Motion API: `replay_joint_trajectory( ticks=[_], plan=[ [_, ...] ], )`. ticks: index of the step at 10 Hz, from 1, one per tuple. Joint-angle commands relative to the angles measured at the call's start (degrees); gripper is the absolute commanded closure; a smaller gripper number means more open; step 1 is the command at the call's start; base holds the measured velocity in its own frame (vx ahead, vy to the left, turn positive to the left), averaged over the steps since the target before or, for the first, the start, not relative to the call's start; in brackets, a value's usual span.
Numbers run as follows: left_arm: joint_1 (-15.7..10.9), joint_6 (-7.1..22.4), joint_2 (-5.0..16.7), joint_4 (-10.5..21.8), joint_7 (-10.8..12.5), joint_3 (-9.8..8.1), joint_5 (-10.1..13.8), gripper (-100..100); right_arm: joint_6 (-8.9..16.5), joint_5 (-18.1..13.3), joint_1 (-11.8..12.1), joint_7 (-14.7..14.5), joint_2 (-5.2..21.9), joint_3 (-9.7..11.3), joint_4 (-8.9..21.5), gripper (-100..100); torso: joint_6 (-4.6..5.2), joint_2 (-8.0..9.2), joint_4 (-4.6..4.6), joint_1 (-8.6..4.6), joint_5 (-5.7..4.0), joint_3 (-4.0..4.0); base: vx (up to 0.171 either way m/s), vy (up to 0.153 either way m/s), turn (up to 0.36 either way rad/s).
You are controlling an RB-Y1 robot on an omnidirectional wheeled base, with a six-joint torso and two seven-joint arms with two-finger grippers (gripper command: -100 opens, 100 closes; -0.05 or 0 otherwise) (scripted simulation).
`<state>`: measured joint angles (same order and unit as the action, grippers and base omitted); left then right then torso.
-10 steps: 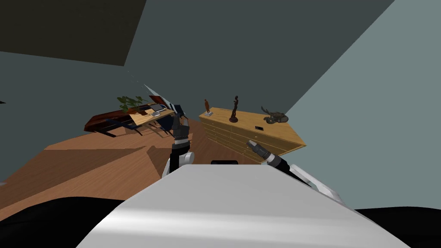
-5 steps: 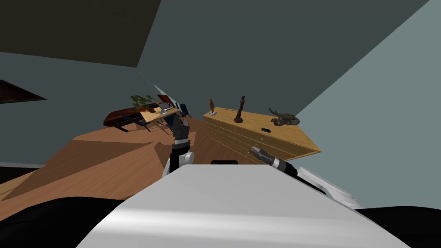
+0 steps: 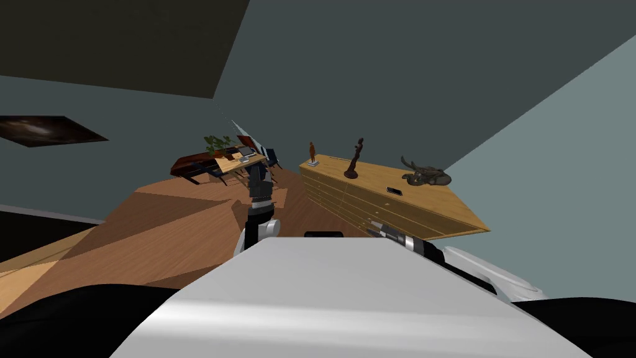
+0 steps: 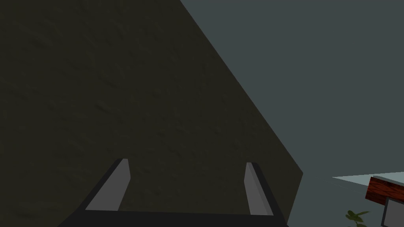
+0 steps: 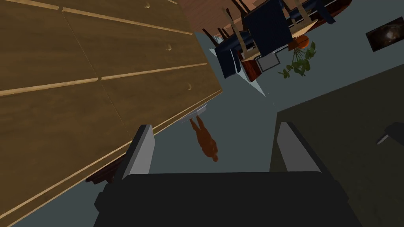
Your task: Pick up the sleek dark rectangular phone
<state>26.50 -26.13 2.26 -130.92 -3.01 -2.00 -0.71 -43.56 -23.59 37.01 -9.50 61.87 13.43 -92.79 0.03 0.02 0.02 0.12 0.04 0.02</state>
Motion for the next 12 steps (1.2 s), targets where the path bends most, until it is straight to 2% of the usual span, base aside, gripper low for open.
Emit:
replay_joint_trajectory(
  ticks=[1, 2, 3, 4, 5, 6, 7, 8, 9, 10, 11, 12],
  plan=[
    [0.0, 0.0, 0.0, 0.0, 0.0, 0.0, 0.0, 0, 0.0, -0.6, 1.2, -0.4, 2.9, 0.2, 0.4, -100, 0.0, 0.0, 0.0, 0.0, 0.0, 0.0, 0.02, 0.055, 0.104],
    [0.0, 0.0, 0.0, 0.0, 0.0, 0.0, 0.0, 0, 0.0, -0.6, 1.2, -0.4, 3.5, 0.2, 0.4, -100, 0.02, 0.01, 0.0, -0.02, 0.01, 0.01, 0.009, 0.022, 0.007],
    [0.0, 0.0, 0.0, 0.0, 0.0, -0.01, 0.0, 0, -0.6, -1.7, 1.7, -0.9, 5.9, 1.3, 2.9, -100, 0.04, 0.05, 0.01, -0.12, -0.02, 0.03, 0.016, 0.046, 0.154],
    [0.0, 0.0, 0.0, 0.0, 0.0, 0.0, 0.0, 0, -0.6, -1.7, 1.7, -0.9, 7.1, 1.3, 2.9, -100, 0.0, 0.03, 0.01, -0.08, -0.02, 0.02, 0.019, 0.044, 0.067],
    [0.0, 0.0, 0.0, 0.0, 0.0, -0.01, 0.0, 0, -1.0, -2.8, 2.1, -1.4, 8.7, 2.4, 5.3, -100, 0.04, 0.03, 0.01, -0.07, 0.0, 0.02, 0.024, 0.065, 0.123],
    [0.0, 0.0, 0.0, 0.0, 0.0, 0.0, 0.0, 0, -1.0, -2.8, 2.1, -1.4, 10.4, 2.4, 5.3, -100, 0.0, 0.01, 0.0, 0.0, 0.0, 0.0, 0.026, 0.053, 0.061],
    [0.0, 0.0, 0.0, 0.0, 0.0, -0.01, 0.0, 0, -1.4, -3.8, 2.5, -1.9, 12.2, 3.4, 7.3, -100, 0.03, -0.01, 0.0, -0.03, 0.01, 0.0, 0.041, 0.059, 0.126],
    [0.0, 0.0, 0.0, 0.0, 0.0, 0.0, 0.0, 0, -1.4, -3.8, 2.5, -1.9, 14.2, 3.4, 7.6, -100, 0.01, -0.05, -0.01, -0.02, 0.0, -0.03, 0.035, 0.041, 0.058],
    [0.0, 0.0, 0.0, 0.0, 0.0, -0.01, 0.0, 0, -1.7, -4.7, 2.9, -2.4, 16.0, 4.4, 9.8, -100, 0.03, -0.04, -0.01, -0.07, 0.0, -0.03, 0.042, 0.041, 0.072],
    [0.0, 0.0, 0.0, 0.0, 0.0, -0.01, 0.0, 0, -1.7, -4.7, 2.9, -2.4, 17.8, 4.4, 9.8, -100, 0.02, -0.06, -0.01, -0.07, -0.01, -0.04, 0.039, 0.029, 0.071],
    [0.0, 0.0, 0.0, 0.0, 0.0, -0.01, 0.0, 0, -1.9, -5.4, 3.3, -2.8, 19.5, 5.4, 11.7, -100, 0.02, -0.06, -0.01, -0.11, -0.02, -0.03, 0.052, 0.026, 0.127],
    [0.0, 0.0, 0.0, 0.0, 0.0, -0.01, 0.0, 0, -1.9, -5.4, 3.3, -2.8, 20.9, 5.4, 11.7, -100, 0.01, -0.1, -0.02, -0.13, -0.03, -0.06, 0.043, 0.022, 0.042]
  ],
)
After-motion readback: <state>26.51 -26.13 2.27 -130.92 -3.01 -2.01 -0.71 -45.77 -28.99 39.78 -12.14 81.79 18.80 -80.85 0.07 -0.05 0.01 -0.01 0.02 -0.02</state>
